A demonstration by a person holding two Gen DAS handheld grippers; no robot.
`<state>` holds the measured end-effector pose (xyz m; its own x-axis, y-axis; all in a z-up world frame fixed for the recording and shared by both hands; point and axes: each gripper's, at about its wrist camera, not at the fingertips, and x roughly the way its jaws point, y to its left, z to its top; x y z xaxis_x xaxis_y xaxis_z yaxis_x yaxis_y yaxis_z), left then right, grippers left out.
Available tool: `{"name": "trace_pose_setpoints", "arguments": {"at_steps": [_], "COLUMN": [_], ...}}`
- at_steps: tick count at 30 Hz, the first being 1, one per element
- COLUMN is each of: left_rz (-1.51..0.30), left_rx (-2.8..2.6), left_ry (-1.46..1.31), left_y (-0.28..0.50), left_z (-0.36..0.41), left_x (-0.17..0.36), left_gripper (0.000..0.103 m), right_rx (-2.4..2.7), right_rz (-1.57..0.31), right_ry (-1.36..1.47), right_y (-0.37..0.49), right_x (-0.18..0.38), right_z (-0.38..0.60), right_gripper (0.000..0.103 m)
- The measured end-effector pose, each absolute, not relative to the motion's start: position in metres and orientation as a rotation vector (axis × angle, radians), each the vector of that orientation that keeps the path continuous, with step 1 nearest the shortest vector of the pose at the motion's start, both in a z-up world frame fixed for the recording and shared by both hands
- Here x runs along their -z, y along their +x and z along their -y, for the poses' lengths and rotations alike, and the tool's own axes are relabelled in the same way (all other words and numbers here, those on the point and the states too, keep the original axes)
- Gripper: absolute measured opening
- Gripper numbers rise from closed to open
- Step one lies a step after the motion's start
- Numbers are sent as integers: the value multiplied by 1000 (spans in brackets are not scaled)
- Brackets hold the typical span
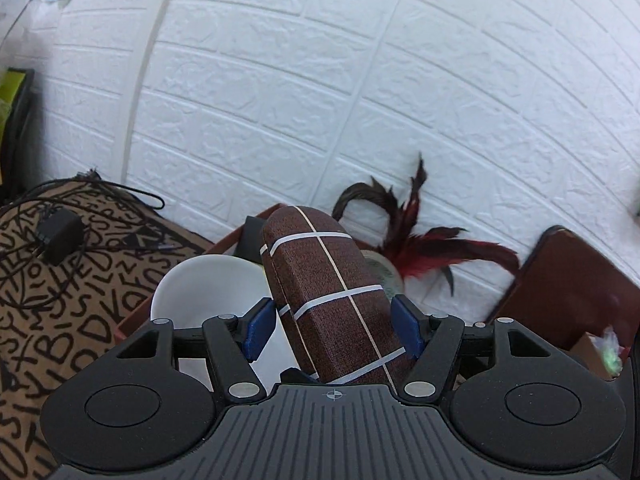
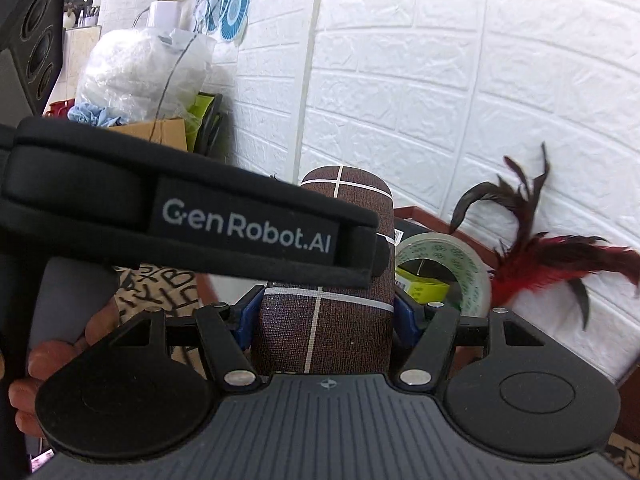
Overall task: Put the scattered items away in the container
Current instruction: 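Carry the glasses case with the right gripper over the brown box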
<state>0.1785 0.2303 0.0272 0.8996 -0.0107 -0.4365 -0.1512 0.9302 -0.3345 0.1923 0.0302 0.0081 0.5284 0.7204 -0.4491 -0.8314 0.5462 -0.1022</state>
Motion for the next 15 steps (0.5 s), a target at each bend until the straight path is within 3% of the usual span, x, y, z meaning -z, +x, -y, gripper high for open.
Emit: {"name": "trace_pose_setpoints", "arguments": {"at_steps": [6,9,11,15], "left_rz": [-463,-459,-438,-401], "left_rx": [-86,-85,-76,-69], "left_ry": [-350,-344,-335,-303], "left_y": [195,192,183,165], "left_z": [-239,-242,-240,-234], "left_x": [-13,-10,-12,-20], "left_gripper": [69,79,94,96], "right_rx": [-951,-966,-951,-893], "right_rz": [-362,-328,-302,-277], "right_ry": [-339,-368,-378,-401], "right_y": [203,197,190,178], "right_x": [12,15,15,14], "right_z": [-41,-42,-38,-29], "right_gripper": [71,79,91,95]}}
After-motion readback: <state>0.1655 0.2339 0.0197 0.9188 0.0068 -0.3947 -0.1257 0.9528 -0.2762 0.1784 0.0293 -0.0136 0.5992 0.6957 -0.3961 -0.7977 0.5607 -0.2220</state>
